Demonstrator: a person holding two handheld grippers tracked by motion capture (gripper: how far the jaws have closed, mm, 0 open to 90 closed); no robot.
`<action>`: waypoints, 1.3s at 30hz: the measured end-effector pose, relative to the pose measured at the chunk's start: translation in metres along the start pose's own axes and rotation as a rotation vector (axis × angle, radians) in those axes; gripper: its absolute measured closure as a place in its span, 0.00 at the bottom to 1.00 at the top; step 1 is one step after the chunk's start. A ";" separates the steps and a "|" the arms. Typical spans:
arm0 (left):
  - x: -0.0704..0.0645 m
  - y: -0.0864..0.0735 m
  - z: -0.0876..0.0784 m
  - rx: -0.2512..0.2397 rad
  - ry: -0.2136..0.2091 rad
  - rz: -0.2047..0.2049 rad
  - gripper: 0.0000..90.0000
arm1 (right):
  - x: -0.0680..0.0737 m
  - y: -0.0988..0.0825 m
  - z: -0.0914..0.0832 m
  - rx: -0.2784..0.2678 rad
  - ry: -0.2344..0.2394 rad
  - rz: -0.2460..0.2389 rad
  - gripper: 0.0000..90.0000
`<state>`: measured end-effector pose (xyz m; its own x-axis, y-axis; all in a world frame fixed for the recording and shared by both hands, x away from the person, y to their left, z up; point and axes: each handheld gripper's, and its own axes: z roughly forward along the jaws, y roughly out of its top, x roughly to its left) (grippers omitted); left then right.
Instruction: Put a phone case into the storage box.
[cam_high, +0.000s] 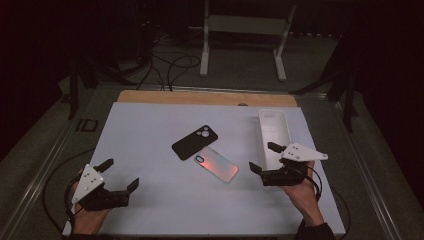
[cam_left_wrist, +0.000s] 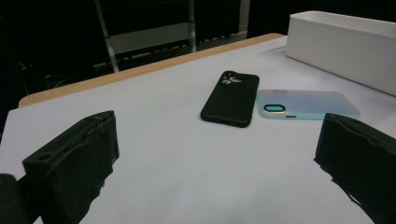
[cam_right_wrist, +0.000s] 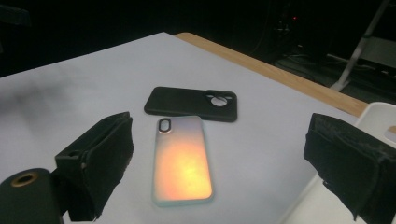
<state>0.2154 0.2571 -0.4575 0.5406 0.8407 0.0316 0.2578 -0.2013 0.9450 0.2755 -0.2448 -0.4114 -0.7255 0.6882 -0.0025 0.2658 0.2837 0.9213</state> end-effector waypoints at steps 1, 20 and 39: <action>0.000 0.000 0.000 0.000 0.000 0.000 0.00 | 0.000 0.001 0.001 0.005 0.000 0.000 0.09; 0.001 0.000 -0.001 -0.002 -0.001 -0.003 0.00 | 0.014 0.027 0.039 0.116 0.054 -0.052 0.09; 0.002 0.000 -0.002 -0.003 -0.001 -0.003 0.00 | 0.029 0.040 0.077 0.192 0.085 -0.083 0.08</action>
<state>0.2148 0.2594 -0.4568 0.5406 0.8408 0.0282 0.2570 -0.1969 0.9461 0.3139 -0.1619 -0.4049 -0.7987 0.6008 -0.0348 0.3134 0.4646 0.8282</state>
